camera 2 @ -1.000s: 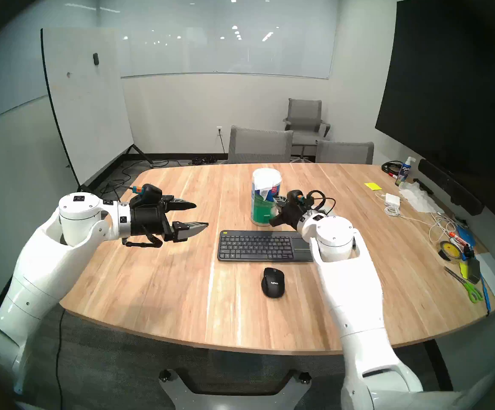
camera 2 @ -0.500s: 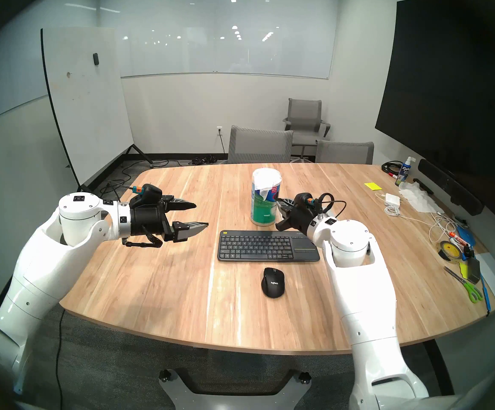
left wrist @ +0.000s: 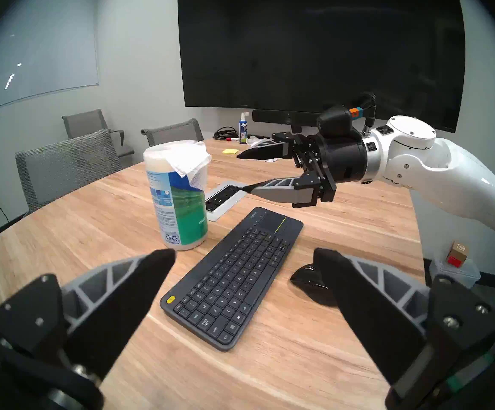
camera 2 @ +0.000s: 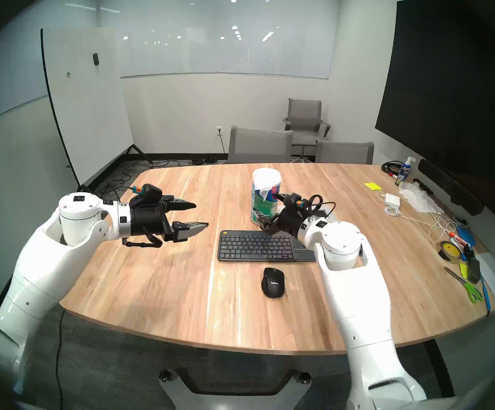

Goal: Wipe the keyboards and mice with a disinfecting wipe, then set the wipe down

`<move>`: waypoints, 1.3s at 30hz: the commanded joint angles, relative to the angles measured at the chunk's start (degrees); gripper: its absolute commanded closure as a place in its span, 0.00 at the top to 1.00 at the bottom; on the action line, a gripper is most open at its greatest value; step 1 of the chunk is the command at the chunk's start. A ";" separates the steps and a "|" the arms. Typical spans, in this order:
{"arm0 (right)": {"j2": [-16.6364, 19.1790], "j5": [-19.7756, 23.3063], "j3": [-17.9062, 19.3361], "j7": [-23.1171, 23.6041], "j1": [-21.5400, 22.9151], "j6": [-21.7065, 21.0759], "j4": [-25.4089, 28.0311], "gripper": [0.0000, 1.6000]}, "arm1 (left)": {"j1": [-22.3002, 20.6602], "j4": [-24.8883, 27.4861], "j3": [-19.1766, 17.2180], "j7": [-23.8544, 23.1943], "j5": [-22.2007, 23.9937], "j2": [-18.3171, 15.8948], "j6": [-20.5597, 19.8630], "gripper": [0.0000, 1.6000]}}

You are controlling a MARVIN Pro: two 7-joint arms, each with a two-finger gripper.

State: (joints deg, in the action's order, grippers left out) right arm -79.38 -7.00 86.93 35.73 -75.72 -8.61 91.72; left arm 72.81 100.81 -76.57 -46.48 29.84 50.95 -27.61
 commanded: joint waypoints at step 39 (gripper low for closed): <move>-6.75 -12.45 -3.78 -16.70 10.70 3.68 -12.07 1.00 | -0.42 0.57 -0.36 0.03 0.08 -0.05 0.06 1.00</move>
State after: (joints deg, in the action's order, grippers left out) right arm -85.03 -19.22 82.78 20.88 -67.66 -5.15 79.83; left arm 72.81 100.81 -76.56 -46.48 29.84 50.95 -27.61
